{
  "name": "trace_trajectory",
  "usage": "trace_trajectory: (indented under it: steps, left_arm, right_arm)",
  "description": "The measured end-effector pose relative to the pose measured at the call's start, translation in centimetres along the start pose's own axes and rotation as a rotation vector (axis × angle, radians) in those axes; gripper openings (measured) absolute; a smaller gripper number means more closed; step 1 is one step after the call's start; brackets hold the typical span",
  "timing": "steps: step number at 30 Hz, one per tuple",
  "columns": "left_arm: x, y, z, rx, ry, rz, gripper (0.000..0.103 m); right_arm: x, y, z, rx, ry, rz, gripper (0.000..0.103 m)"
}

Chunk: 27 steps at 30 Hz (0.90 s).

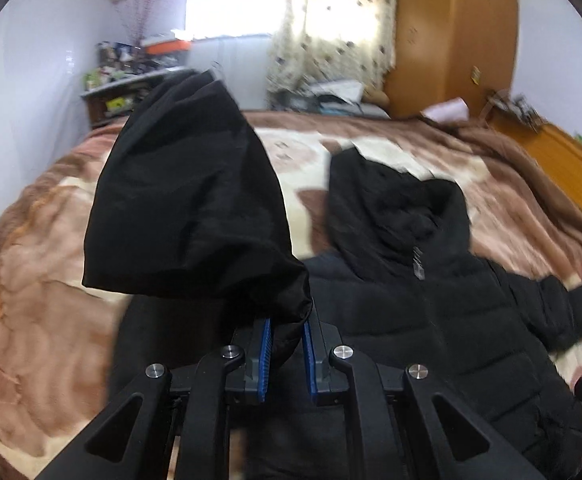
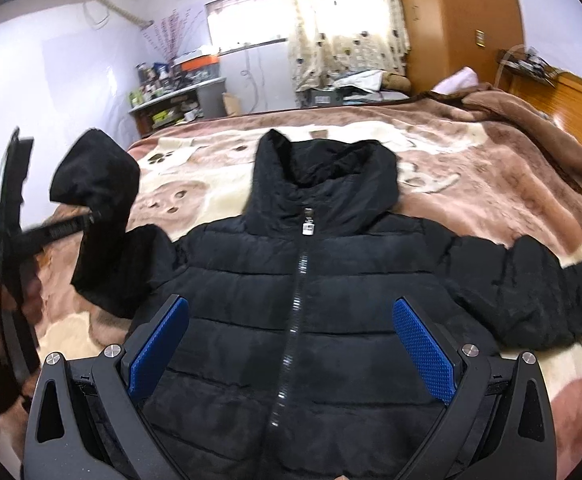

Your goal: Fold large clothes

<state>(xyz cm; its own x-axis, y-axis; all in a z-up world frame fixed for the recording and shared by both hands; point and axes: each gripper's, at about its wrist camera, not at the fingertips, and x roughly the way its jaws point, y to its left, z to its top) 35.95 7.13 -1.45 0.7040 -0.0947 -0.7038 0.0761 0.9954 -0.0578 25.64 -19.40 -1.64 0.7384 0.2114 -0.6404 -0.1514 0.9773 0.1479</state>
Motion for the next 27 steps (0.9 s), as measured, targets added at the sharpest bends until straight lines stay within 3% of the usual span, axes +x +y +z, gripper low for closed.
trace_trajectory:
  steps: [5, 9, 16, 19, 22, 26, 27]
  left_arm:
    - [1.9, -4.8, -1.3, 0.027, 0.048, -0.053, 0.014]
    - [4.4, -9.3, -2.9, 0.119, 0.124, -0.061, 0.016]
    - [6.6, -13.6, -5.0, 0.172, 0.189, -0.119, 0.017]
    - [7.4, -14.8, -5.6, 0.181, 0.227, -0.167, 0.021]
    - [7.6, -15.0, -6.1, 0.192, 0.260, -0.205, 0.039]
    - [5.7, -13.4, -5.7, 0.133, 0.219, -0.300, 0.067]
    - [5.0, -12.8, -5.4, 0.113, 0.214, -0.317, 0.070]
  right_arm:
    - [-1.1, -3.1, -0.5, 0.033, 0.002, -0.039, 0.101]
    - [-1.6, -5.6, -0.8, 0.071, 0.005, -0.071, 0.101]
    - [-2.5, -8.5, -1.8, 0.114, 0.010, -0.115, 0.101]
    - [-2.8, -9.5, -2.0, 0.136, 0.014, -0.120, 0.101]
    - [-2.6, -10.4, -2.3, 0.145, 0.033, -0.132, 0.101]
    - [-1.6, -11.4, -2.6, 0.178, 0.071, -0.115, 0.101]
    - [-1.3, -11.4, -2.5, 0.176, 0.080, -0.114, 0.101]
